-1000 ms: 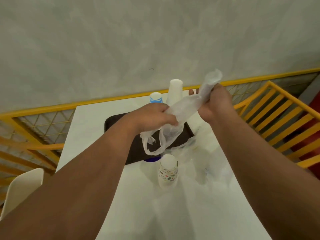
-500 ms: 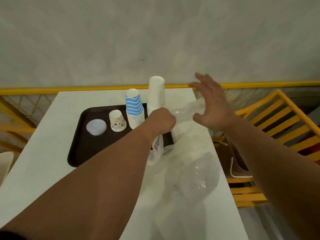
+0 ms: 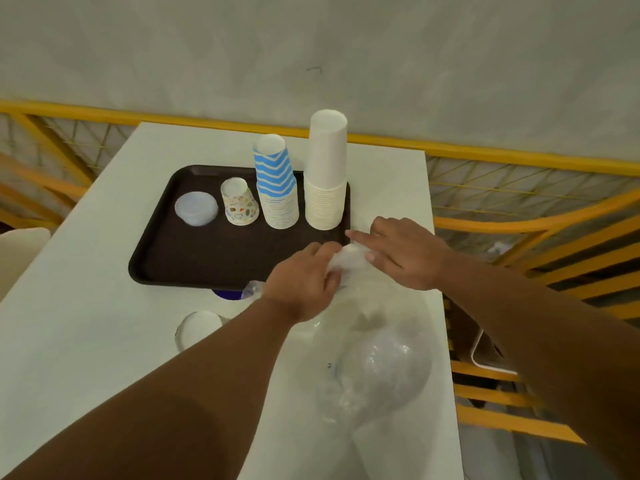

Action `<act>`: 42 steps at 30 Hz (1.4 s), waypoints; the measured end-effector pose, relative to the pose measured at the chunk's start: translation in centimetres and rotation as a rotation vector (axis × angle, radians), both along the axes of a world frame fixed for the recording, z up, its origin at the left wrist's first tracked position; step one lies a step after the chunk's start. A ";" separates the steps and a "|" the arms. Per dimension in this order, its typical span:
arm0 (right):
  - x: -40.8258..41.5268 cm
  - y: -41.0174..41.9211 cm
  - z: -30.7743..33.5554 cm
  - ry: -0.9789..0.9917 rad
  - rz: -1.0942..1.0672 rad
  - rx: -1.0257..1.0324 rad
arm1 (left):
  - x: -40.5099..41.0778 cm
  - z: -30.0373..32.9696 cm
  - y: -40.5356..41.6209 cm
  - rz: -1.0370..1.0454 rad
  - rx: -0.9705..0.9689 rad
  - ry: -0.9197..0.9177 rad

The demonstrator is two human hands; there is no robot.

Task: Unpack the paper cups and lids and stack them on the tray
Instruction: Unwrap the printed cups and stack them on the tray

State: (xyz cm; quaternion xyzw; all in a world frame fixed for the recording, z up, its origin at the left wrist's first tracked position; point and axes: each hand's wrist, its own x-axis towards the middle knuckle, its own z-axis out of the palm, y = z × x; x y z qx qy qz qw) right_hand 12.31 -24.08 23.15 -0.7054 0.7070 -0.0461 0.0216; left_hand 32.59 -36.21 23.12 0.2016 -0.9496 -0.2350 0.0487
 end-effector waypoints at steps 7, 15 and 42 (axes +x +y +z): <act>0.6 0.9 -4.7 0.076 0.116 0.001 | 1.2 -4.0 1.3 -0.127 -0.132 -0.051; 0.9 1.3 -7.8 -0.113 0.035 0.047 | 1.3 -7.1 2.2 -0.229 -0.124 -0.100; 0.9 -4.2 -6.5 -0.522 -0.624 0.480 | 2.9 -8.4 3.1 -0.052 -0.168 -0.076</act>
